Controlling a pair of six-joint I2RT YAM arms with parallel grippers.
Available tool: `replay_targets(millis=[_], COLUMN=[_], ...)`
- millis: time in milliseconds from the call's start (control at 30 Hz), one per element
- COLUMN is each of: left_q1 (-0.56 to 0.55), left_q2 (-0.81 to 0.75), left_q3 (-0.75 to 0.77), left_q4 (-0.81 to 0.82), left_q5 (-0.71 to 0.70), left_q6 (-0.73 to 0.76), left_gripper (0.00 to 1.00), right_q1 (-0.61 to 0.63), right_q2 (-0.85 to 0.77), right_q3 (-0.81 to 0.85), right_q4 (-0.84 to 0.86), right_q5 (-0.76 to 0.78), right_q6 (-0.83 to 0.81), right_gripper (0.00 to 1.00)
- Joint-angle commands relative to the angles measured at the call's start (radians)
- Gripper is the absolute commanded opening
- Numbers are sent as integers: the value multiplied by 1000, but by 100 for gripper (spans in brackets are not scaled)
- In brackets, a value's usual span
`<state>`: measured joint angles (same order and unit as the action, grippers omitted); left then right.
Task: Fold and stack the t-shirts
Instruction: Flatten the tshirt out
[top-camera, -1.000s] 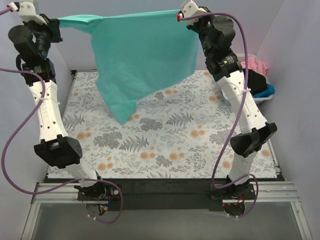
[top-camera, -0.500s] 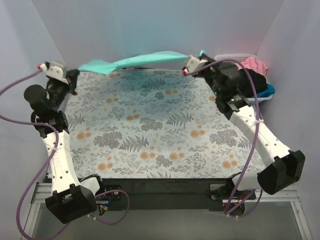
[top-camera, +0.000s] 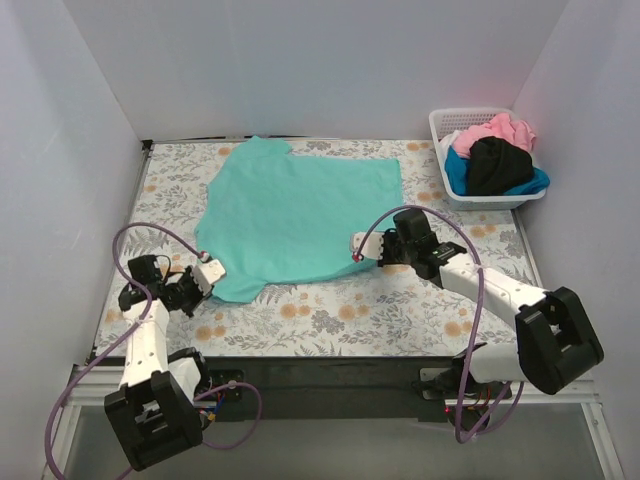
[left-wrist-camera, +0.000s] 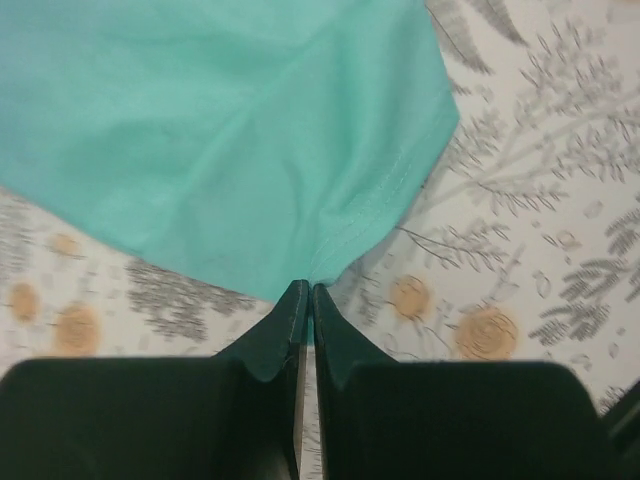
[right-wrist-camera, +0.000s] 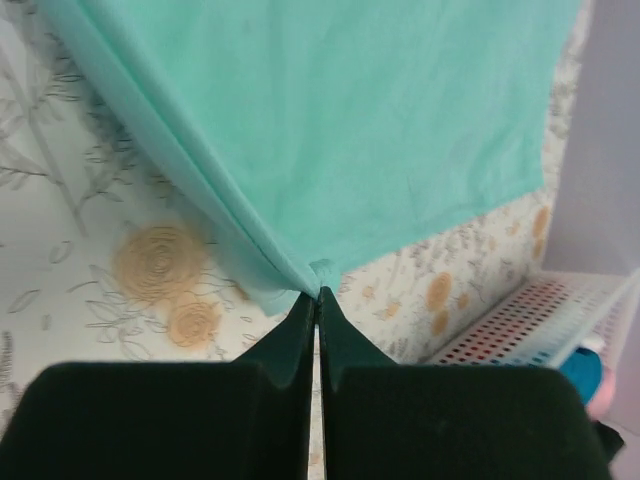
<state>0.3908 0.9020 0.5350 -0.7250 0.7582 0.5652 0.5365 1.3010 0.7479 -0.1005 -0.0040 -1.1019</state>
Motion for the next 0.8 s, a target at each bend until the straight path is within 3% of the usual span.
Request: replay_targets(millis=[0,167,333,600,767], left_q1=[6,5,2,-12,-50], left_q2=[3,-9,95,222,41], left_q3=[-61,-32,88,312,209], left_q4=[-140,-186,-437,-668,-669], left_q5=[-89,-103,-88,-103,-229], left_q6=[196,174,329,300,392], left_gripper=[0,0,0,1,6], right_q1=[31,36,45,43,46], right_q2=[50,66,-15,-25,-45], right_q3=[-28,-82,-131,-30,-77], right_q4=[-83,-209,-269,-380,-424], right_q5=[-1,-10,-10,-13,-16], right_q6=[17,45,27,43,-3], right_gripper=[1,1,1,1,1])
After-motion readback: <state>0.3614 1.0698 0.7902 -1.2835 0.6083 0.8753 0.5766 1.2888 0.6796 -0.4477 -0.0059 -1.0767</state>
